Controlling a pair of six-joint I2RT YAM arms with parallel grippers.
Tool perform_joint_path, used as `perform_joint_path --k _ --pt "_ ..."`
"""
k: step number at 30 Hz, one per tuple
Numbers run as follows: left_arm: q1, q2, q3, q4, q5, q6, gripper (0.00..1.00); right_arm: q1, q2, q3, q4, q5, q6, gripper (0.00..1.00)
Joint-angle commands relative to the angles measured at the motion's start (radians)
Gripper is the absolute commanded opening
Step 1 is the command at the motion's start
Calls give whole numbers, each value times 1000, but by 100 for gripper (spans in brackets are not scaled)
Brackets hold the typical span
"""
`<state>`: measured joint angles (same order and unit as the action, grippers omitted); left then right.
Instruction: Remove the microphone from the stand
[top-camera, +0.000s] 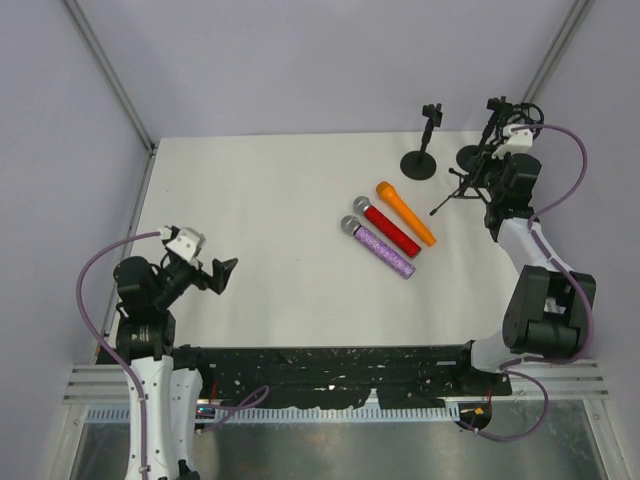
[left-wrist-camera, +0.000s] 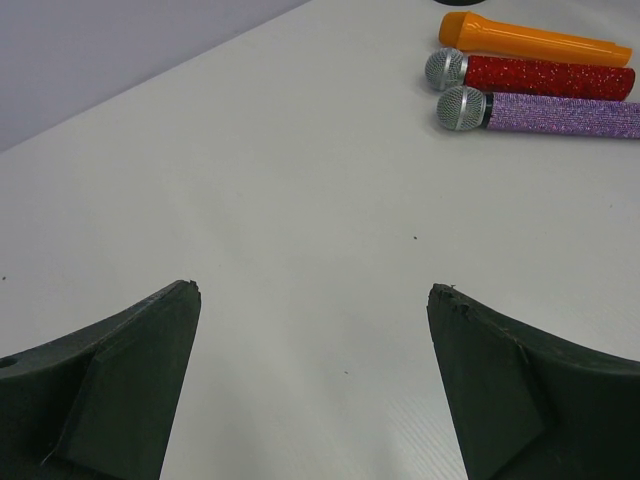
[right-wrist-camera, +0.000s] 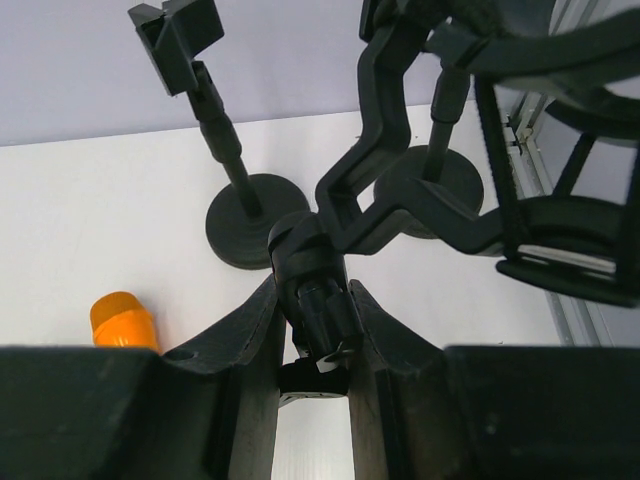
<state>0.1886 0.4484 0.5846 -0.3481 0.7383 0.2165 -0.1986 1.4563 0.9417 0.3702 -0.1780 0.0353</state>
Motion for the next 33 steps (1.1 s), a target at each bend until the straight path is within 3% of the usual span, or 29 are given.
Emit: perform_joint_path --k 1,5,19,33 --pt "17 -1 -3 37 23 -12 100 1 27 120 118 63 18 5" --pt "25 6 -2 41 27 -17 100 -1 76 150 119 52 21 5" --pt "66 24 -2 51 50 -42 100 1 231 74 377 -46 -91 5" --pt "71 26 -12 66 53 -40 99 -1 283 57 345 -57 -69 5"
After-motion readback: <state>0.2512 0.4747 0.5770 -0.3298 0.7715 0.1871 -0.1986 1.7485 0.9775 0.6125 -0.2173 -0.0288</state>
